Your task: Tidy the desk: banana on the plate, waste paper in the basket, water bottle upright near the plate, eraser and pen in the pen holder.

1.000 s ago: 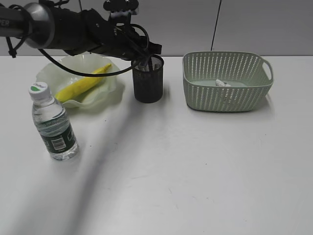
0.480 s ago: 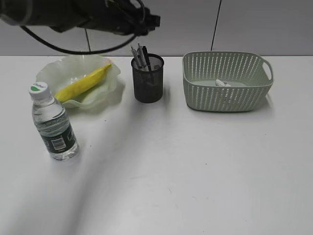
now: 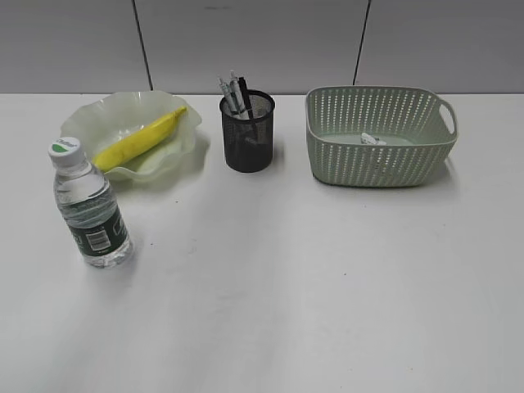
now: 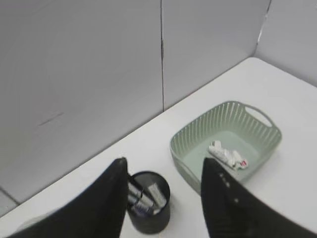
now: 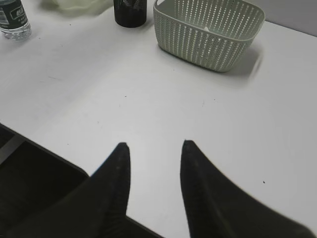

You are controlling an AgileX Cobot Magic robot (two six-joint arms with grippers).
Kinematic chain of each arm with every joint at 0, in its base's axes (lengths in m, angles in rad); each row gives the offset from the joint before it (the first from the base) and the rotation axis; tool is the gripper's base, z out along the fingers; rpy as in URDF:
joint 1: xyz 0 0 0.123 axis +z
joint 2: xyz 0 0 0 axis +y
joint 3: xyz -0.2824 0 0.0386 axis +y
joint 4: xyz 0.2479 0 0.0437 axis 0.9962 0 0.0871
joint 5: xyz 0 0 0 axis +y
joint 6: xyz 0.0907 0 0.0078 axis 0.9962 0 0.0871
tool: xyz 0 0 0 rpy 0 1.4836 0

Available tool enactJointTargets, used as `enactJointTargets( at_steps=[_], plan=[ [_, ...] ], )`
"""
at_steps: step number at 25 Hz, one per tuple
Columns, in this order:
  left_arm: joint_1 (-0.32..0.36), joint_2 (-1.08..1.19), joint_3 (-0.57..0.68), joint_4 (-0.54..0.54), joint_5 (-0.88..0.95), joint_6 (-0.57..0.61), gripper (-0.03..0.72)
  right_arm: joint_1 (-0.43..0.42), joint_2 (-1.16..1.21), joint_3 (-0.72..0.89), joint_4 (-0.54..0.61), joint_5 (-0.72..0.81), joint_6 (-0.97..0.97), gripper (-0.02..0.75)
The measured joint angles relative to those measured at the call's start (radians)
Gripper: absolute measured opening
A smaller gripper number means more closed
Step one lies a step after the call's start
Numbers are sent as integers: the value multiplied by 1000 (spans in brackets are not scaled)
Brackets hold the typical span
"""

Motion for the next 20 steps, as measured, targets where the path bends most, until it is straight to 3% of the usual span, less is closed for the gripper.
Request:
enactJointTargets(
  at_steps=[11, 14, 20],
  plan=[
    [0, -603, 29, 367, 560, -297, 356, 0, 0, 0, 0, 0, 0, 286],
    [1, -793, 125, 403, 584, -341, 356, 0, 0, 0, 0, 0, 0, 286],
    [1, -1152, 459, 407, 593, -361, 356, 0, 0, 0, -11, 0, 0, 286]
  ],
)
